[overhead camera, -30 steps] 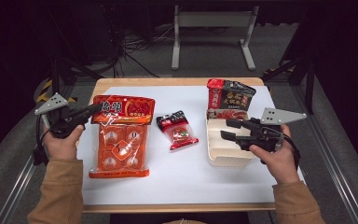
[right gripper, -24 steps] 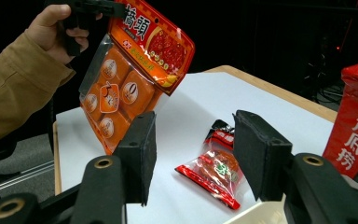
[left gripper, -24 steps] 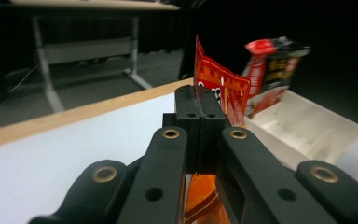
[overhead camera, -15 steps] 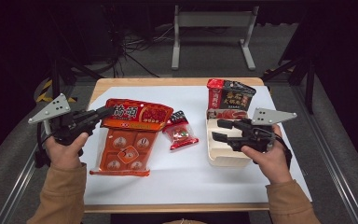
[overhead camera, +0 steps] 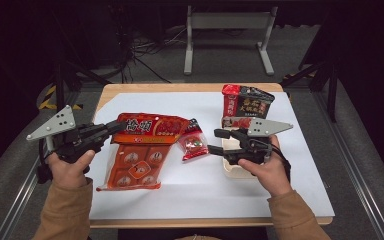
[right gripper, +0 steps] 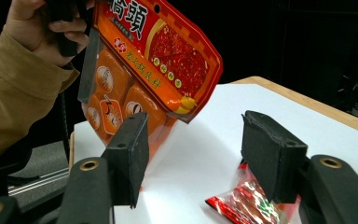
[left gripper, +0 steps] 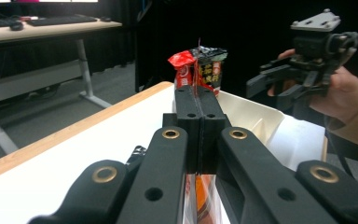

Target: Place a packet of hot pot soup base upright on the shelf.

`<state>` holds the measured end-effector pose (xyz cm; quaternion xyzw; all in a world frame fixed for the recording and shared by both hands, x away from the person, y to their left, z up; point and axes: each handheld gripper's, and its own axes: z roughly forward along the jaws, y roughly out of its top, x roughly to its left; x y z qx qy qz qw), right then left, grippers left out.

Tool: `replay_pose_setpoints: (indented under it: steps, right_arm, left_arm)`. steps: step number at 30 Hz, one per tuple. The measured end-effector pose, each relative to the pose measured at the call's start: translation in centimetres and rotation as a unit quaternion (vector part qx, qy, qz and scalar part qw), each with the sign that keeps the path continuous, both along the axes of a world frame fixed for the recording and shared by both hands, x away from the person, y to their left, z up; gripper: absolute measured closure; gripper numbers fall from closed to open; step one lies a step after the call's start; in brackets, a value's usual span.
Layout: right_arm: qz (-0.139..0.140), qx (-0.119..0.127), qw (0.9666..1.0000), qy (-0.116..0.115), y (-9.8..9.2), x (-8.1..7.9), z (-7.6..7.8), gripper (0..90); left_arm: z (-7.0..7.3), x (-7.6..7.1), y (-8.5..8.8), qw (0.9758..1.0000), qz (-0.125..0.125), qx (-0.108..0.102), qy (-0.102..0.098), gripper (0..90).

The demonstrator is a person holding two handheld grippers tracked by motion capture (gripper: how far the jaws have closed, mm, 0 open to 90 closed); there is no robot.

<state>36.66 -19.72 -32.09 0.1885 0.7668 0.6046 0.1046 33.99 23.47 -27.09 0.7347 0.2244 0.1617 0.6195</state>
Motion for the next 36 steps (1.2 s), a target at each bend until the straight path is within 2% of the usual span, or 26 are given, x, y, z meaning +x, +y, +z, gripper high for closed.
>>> replay_pose_setpoints:
  steps: [2,8,15,18,22,25,29,33,36]
  right_arm:
    - [0.005,0.002,1.0,-0.001,0.7,0.2,-0.2,40.1]
    - [0.01,0.01,0.9999,-0.001,2.2,0.7,-1.0,36.6]
    - [0.015,0.028,0.9995,0.001,3.3,1.2,-1.5,35.0]
    - [0.021,0.035,0.9992,0.003,4.2,1.6,-1.6,34.4]
    - [0.033,0.043,0.9985,-0.007,5.1,1.9,-1.6,34.5]
    - [0.044,0.05,0.9978,-0.002,6.0,2.5,-1.8,34.7]
    - [0.057,0.05,0.9971,-0.004,6.9,3.0,-2.0,34.8]
    - [0.071,0.042,0.9966,-0.004,7.7,3.3,-2.3,34.5]
    - [0.081,0.03,0.9963,0.005,8.3,3.5,-2.5,34.5]
  left_arm:
    - [0.1,-0.2,-0.3,0.9999,-0.009,0.003,-0.005,90.0]
    - [0.3,-0.6,-0.6,0.9997,-0.023,0.002,-0.003,90.0]
    - [0.3,-0.7,-0.9,0.9996,-0.027,0.003,-0.005,90.0]
    - [0.4,-0.8,-1.0,0.9994,-0.033,0.003,-0.007,90.0]
    - [0.4,-0.8,-1.1,0.9994,-0.034,0.005,-0.007,90.0]
    - [0.4,-0.8,-1.2,0.9993,-0.037,0.005,-0.008,90.0]
    - [0.4,-0.9,-1.2,0.9992,-0.04,0.005,-0.009,90.0]
    - [0.4,-0.9,-1.2,0.999,-0.043,0.008,-0.012,90.0]
    - [0.5,-0.9,-1.3,0.999,-0.043,0.009,-0.012,90.0]
